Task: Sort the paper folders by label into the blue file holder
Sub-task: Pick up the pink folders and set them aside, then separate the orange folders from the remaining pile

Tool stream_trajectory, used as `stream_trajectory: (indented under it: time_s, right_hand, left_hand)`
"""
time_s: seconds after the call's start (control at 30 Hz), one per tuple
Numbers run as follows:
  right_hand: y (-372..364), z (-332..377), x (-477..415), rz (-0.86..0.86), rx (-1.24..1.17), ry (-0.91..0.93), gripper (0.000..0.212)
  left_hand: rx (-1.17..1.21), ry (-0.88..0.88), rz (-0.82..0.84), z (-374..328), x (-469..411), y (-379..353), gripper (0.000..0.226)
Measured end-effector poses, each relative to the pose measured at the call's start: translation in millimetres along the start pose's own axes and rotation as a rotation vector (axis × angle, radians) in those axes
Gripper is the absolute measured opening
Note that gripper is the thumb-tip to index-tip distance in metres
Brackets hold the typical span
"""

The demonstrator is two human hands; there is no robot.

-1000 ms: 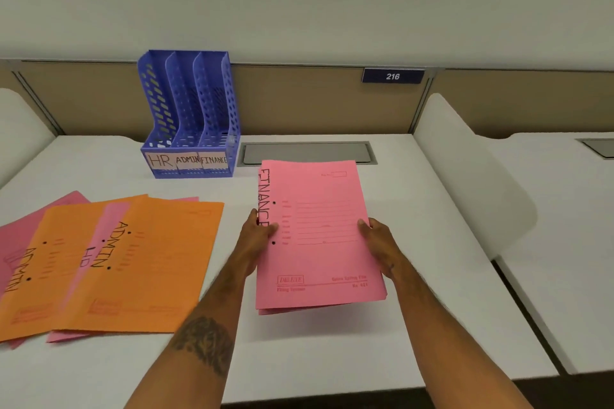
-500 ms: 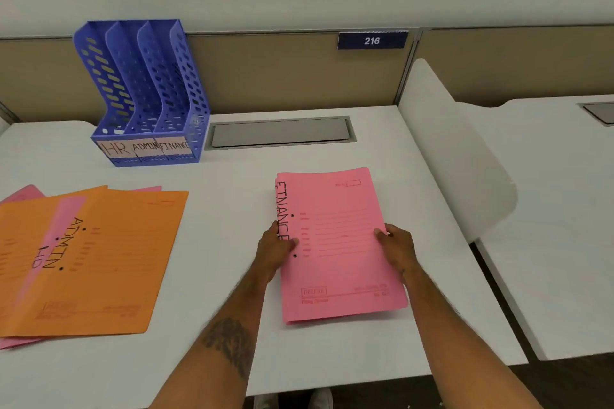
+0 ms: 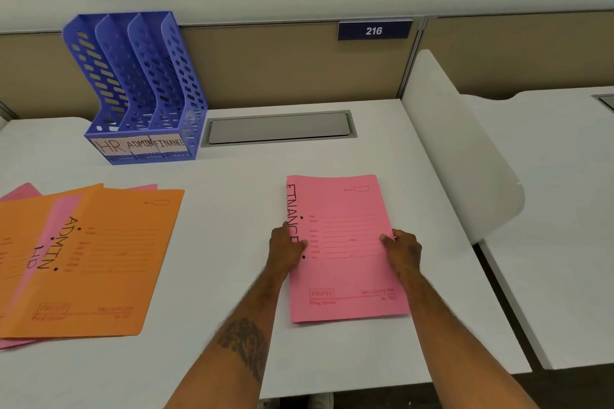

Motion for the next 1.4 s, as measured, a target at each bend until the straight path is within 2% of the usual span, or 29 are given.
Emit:
stream_trajectory:
  time_s: [0.27,0.37,0.47,0.63,0.8,0.97,1.13,1.4]
  right_hand:
    - [-5,-2,0,-0.083,0.131,0.007,0.028]
    - [-5,1,3,-0.114,0.178,-0.025,0.045]
    - [-10,11,6,-0.151,0.324,0.054,0.066]
    - [-41,40,27,-0.189,0.632,0.398,0.086]
    - [-82,73,64,-0.157,0.741,0.64,0.089]
    - [-128,102,111,-0.128,0.795,0.759,0.09]
    - [-183,130,164,-0.12,0.752,0.766,0.094]
    - [-273,159,242,-0.087,0.735,0.775,0.098]
  left_hand:
    - [-0.008,0.013,0.03,3,-3,-1,0.038]
    - [-0.044,0.002,0.03,6,-5,7,0.054]
    - [-0.326,-0.034,-0.035,13,-4,28,0.077]
    - [-0.838,-0.247,-0.095,31,4,82,0.081]
    - [-1.071,-0.29,-0.154,46,21,152,0.079]
    - [-1.119,-0.264,-0.211,72,46,221,0.09]
    - [-1.084,-0.221,-0.24,110,65,294,0.081]
    - [-1.119,-0.203,-0.246,168,82,396,0.081]
Point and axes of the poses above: each hand's wrist, its own x-axis away from the middle knuckle, its own y-axis out of the back of the hand, z = x × y, the point moved 1 cm from there along -x, towards the middle knuckle, and after that the axes turned 6 degrees about -y, right-handed, at the moved point
